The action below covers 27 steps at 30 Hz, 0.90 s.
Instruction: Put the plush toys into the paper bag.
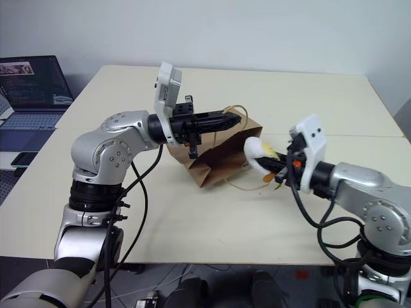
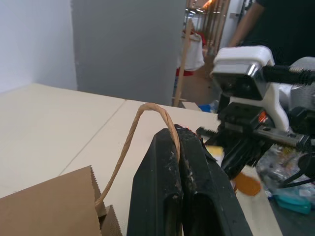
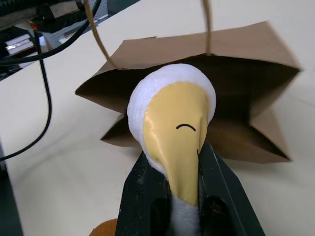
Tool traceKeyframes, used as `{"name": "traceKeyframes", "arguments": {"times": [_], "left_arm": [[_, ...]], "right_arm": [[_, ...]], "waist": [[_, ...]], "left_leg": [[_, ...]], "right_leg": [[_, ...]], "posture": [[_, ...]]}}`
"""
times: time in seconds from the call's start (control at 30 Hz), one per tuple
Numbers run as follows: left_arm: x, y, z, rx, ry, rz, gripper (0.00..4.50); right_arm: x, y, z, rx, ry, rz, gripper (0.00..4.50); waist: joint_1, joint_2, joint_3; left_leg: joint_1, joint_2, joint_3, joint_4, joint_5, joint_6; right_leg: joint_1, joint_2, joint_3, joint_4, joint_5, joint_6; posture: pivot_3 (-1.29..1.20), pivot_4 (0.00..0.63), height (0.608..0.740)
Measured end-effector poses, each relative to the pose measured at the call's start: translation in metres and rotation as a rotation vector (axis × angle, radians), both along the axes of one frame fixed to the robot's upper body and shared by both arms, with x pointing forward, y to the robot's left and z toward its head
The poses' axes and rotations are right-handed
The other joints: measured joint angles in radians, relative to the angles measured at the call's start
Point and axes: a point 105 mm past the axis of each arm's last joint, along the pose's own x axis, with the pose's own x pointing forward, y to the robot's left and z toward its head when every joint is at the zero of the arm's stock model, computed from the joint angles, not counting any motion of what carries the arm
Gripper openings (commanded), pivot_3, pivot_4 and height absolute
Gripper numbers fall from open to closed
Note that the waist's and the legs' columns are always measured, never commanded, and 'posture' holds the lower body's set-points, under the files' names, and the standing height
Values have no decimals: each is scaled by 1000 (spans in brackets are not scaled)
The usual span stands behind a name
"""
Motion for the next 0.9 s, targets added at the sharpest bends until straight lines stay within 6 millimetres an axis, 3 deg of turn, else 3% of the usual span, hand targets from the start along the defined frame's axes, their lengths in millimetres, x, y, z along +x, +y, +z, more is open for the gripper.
{"name": "traceKeyframes", "arguments": {"times": [0.5,0.9], "left_arm": [[-11,-4,1,-2,11,-49,0],[-15,-6,-2,-6,44,-72,0]], "right_arm": [[34,49,-52,122,235,-116,135],[63,84,-60,329,337,-231,135]], "waist": [[-2,0,0],[-13,0,0]], "left_leg": [[0,0,-1,0,0,0],[1,3,-2,0,1,-1]], "right_leg": [[-1,0,0,3,0,0],[-1,0,-1,6,0,0]], "posture": [[0,150,740],[0,150,740]]}}
